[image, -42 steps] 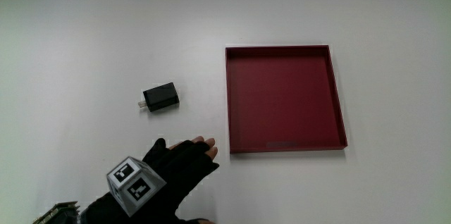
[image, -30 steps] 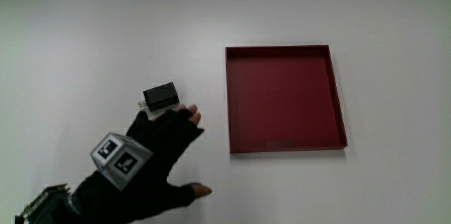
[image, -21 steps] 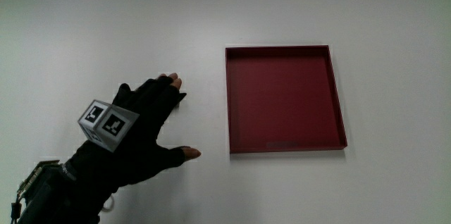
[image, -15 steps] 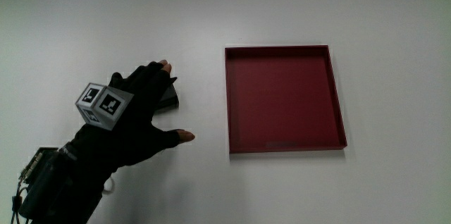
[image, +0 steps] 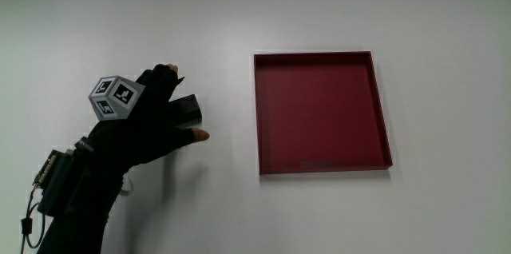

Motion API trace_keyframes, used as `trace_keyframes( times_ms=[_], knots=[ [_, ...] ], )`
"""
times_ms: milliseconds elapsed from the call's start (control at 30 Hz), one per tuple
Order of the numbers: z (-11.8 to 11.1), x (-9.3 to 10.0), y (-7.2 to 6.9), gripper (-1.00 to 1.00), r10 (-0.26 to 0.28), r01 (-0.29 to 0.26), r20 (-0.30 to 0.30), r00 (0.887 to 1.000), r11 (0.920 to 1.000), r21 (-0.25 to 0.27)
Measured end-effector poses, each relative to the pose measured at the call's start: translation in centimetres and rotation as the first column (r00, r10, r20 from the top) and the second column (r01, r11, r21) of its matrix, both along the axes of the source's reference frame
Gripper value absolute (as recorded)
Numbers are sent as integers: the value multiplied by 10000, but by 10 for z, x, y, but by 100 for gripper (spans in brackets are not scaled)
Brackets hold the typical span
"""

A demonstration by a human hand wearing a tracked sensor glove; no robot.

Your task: Pick charger from desk

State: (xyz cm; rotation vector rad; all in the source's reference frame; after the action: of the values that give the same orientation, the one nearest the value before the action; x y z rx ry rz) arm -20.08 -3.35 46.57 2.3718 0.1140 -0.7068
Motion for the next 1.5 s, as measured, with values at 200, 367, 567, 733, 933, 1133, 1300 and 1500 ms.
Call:
trace_keyframes(
  times_ms=[200,367,567,733,933,1133,1300,1500],
  knots=[
    [28,-3,-3,0,-52,78,619,9981,9991,-420],
    [47,-6,-3,0,-146,220,952,9953,9967,-776],
    [58,-5,-2,0,-30,163,1269,9919,9944,-1041],
    [62,-6,-2,0,-51,146,1122,9937,9964,-837],
    [58,-4,-2,32,-69,138,1172,9931,9982,-587],
    [55,-6,-2,63,-303,243,1087,9936,9982,556],
    [54,-7,-1,89,-348,269,1004,9943,9965,797],
    [51,-7,1,100,-433,340,998,9941,9950,934]
  ],
)
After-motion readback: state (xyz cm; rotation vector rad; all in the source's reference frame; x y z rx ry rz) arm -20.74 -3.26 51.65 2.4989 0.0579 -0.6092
